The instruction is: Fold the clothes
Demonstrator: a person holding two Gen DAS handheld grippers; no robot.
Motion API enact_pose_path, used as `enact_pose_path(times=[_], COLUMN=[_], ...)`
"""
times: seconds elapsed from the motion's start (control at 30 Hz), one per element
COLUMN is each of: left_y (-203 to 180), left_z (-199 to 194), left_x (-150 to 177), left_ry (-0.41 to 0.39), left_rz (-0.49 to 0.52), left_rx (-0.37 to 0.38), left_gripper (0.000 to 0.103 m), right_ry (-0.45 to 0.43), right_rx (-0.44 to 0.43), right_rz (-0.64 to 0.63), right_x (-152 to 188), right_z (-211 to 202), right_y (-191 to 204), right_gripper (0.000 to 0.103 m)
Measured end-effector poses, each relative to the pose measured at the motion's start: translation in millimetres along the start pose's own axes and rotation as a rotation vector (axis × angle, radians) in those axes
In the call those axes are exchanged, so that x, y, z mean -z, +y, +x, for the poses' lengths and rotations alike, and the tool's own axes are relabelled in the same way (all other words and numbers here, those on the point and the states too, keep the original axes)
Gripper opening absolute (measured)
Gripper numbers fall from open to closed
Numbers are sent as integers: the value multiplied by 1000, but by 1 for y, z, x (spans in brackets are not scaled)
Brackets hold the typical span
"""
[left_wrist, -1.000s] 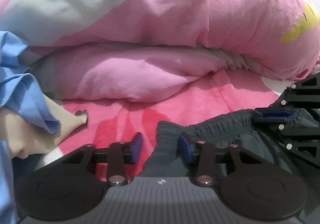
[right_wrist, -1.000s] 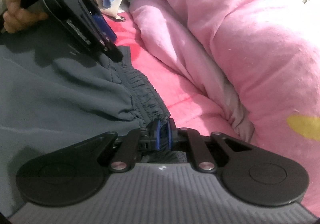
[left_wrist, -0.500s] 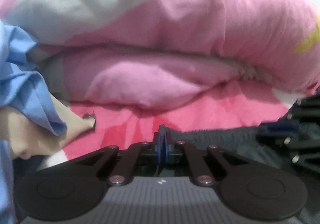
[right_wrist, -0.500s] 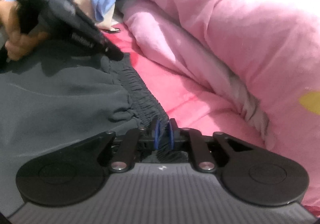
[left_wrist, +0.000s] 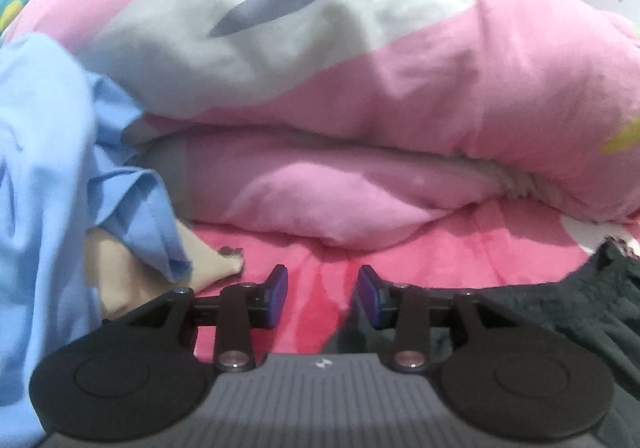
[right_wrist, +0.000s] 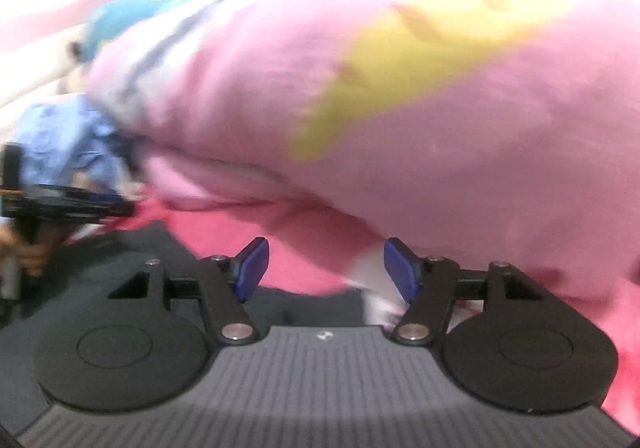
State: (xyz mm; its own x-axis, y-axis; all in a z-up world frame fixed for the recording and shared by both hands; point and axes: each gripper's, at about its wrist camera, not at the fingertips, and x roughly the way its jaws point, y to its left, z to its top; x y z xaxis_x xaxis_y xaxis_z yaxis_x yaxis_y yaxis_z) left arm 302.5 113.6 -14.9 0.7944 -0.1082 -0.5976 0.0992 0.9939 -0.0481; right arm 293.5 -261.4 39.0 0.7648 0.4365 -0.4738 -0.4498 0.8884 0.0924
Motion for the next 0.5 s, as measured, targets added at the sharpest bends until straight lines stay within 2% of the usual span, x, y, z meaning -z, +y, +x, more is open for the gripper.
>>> enact_pose_path(times=[0.07, 0.2, 0.3, 0.33, 0.43, 0.5], left_y=[-10, -35, -36, -35, -30, -28], left_z=[2, 22, 28, 30, 32, 32], left_x=[1, 7, 10, 11, 13, 16], left_ry=[10, 49, 48, 48, 46, 41], left_rz=[31, 98, 80, 70, 49, 43], left_rx=[21, 31, 9, 10, 13, 16], left_gripper=[40, 40, 43, 44, 46, 47], right_ry=[50, 115, 143, 153, 188, 173], right_rx=[29, 3, 4, 7, 41, 33], right_rz=[4, -75, -154, -175, -171, -143], right_x=[9, 23, 29, 29, 31, 33], right_z=[3, 23, 42, 48, 65, 64], right_y=[-12, -3, 10, 12, 9, 5], right_gripper=[62, 61, 59, 53, 11, 6])
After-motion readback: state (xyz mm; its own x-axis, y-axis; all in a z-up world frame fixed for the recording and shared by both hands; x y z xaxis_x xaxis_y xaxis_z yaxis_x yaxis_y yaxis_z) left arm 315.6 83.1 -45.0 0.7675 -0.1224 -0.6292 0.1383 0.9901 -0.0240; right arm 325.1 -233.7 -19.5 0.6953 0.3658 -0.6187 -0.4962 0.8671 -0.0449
